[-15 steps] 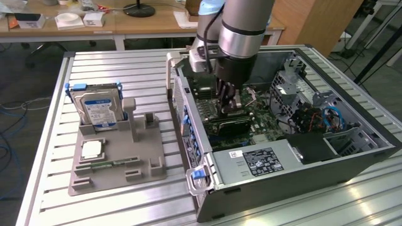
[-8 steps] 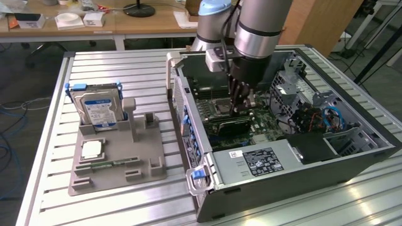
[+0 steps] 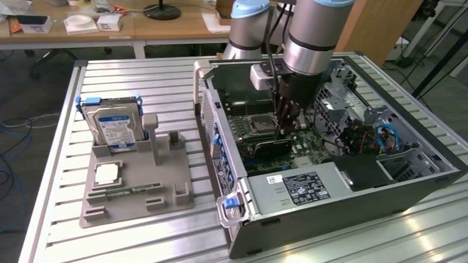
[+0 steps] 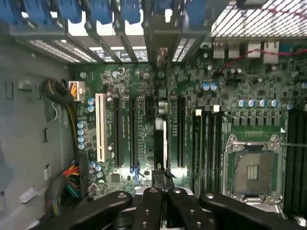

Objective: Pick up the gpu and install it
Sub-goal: 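Press down on the gpu until it lock into place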

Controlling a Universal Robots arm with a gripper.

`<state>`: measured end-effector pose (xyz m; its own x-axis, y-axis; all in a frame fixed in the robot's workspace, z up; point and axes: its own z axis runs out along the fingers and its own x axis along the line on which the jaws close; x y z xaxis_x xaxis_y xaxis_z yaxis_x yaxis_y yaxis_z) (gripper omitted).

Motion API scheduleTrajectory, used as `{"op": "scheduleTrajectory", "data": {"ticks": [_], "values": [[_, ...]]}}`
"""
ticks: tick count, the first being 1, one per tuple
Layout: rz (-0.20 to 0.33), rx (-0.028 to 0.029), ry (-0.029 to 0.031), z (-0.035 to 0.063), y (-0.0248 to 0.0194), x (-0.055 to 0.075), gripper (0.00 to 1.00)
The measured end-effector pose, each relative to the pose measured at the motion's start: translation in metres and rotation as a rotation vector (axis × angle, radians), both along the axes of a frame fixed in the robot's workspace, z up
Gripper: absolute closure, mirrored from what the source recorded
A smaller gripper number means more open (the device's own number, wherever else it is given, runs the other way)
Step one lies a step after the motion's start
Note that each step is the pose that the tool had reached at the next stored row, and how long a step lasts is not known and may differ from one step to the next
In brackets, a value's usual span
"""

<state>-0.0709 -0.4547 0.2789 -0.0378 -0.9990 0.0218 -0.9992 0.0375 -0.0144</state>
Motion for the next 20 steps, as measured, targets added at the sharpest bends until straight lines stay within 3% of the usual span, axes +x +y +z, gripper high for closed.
{"op": "scheduleTrajectory", "data": {"ticks": [6,14,17,19,20], "values": [[-0.001,-0.0005,0.0,-0.0054,-0.0008,0.0,0.89],[-0.001,-0.0035,0.0013,-0.0219,-0.0011,0.0,0.89],[-0.001,0.0027,0.0005,-0.0193,-0.0004,0.0,0.89],[-0.001,0.0005,0.0014,-0.0104,-0.0008,-0.002,0.89],[-0.001,0.0006,0.0013,-0.0105,-0.0008,-0.002,0.89]]}}
